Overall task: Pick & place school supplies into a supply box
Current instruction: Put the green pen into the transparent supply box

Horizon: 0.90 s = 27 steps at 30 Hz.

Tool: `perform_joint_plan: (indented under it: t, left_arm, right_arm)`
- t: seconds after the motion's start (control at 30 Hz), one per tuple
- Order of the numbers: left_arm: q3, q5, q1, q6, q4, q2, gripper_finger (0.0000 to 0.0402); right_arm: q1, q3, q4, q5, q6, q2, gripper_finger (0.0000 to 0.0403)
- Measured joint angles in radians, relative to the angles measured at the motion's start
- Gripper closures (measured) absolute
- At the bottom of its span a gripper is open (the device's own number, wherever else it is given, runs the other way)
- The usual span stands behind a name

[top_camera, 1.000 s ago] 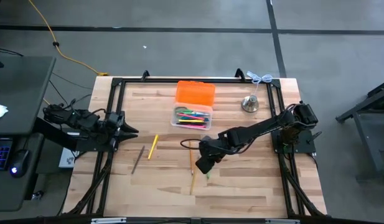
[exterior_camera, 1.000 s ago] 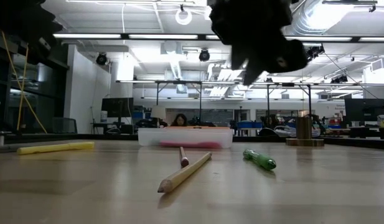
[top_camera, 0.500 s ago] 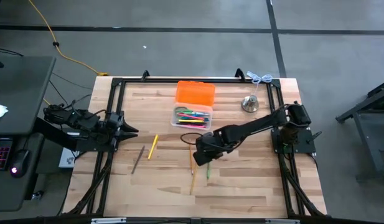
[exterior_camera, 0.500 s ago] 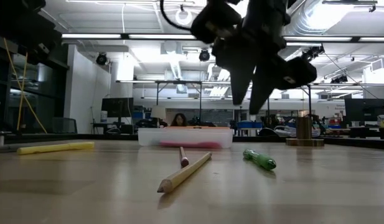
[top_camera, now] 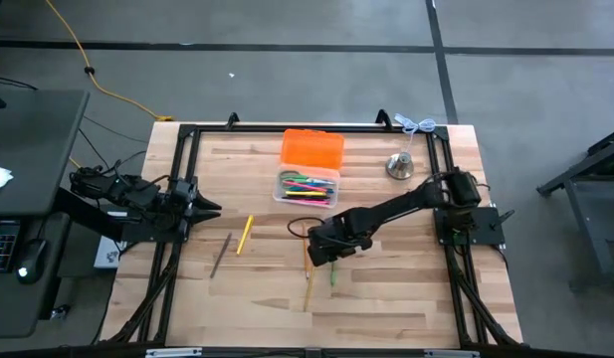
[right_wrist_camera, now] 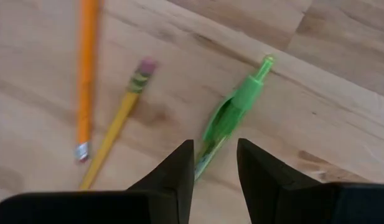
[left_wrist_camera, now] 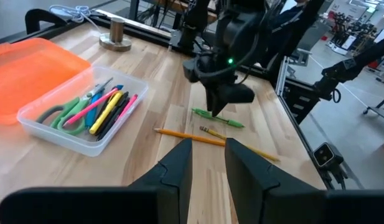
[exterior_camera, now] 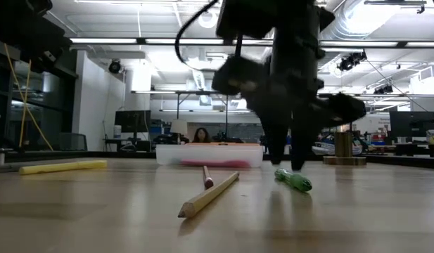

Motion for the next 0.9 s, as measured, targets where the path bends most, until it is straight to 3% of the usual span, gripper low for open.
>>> perform_joint_plan:
  t: [0.3,0.5,0.9]
  left_arm:
    - [0.0,0.0,0.0,0.002,0.0,0.0,0.028]
    - [0.0,0.0,0.0,0.002,-0.001,0.0,0.028]
    - [0.0,0.001,0.0,0.002,-0.004,0.0,0.0279]
  right_arm:
    - [-0.007,0.006,0.009,-0.007,0.057,0.089,0.0304]
    - [-0.004,0.002,0.019,0.066,0.118,0.091,0.0304]
    - [-0.003,0.001,0.024,0.071,0.144,0.091,0.0318]
